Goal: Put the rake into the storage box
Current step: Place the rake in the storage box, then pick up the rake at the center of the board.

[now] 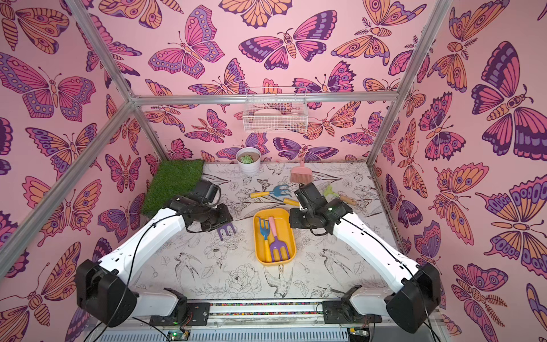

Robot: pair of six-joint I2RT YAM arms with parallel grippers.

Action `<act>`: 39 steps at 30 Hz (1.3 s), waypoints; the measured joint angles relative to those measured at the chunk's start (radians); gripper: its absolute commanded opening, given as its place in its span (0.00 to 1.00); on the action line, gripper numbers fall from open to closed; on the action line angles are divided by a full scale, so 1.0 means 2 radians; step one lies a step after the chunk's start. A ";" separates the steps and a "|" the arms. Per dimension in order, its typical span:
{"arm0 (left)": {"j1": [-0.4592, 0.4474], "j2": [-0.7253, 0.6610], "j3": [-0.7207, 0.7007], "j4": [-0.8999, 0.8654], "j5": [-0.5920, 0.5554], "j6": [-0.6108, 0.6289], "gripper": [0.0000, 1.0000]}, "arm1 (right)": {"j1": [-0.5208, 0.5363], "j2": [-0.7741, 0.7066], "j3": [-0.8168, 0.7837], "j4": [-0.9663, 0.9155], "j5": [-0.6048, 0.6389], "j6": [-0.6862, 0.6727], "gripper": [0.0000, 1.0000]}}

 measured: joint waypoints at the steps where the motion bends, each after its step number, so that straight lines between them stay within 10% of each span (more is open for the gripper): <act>1: 0.010 0.008 0.001 -0.002 -0.001 0.009 0.55 | 0.000 0.002 0.000 0.002 -0.004 0.000 0.55; 17: 0.088 0.217 0.112 -0.013 -0.041 0.105 0.59 | 0.000 0.028 0.006 0.009 -0.041 0.002 0.56; 39: 0.125 0.363 0.195 -0.011 -0.025 0.146 0.31 | 0.000 0.092 0.044 0.009 -0.050 0.006 0.54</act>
